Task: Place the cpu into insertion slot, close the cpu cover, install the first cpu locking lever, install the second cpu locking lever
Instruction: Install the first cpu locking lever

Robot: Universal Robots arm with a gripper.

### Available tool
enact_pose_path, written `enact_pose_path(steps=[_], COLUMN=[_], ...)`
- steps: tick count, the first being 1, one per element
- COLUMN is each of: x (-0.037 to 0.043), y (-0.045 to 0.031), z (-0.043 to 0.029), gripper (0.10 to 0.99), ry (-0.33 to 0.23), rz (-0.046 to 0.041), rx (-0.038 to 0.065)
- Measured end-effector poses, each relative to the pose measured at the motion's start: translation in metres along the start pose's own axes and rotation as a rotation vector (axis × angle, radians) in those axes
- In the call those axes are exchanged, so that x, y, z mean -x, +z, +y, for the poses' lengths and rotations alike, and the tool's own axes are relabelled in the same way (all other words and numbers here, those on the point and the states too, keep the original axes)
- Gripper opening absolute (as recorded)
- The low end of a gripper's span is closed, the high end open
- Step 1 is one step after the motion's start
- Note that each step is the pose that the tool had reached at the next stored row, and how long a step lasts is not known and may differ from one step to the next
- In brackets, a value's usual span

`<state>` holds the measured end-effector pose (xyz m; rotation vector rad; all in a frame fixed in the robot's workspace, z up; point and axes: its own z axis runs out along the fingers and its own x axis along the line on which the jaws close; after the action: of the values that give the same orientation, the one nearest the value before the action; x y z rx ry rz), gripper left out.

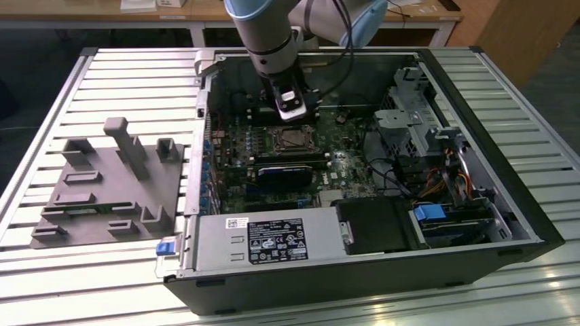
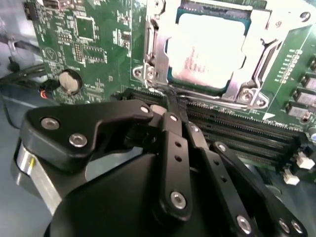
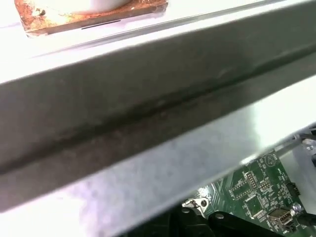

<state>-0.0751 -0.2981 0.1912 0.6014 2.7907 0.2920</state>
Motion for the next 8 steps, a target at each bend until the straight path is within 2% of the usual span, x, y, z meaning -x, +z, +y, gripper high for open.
enact_pose_path(steps=[8], x=[0.0029], y=[-0.0125], z=[0.0032], gripper=[0.102], ry=[0.0], rz=[0.0], rx=[0.0])
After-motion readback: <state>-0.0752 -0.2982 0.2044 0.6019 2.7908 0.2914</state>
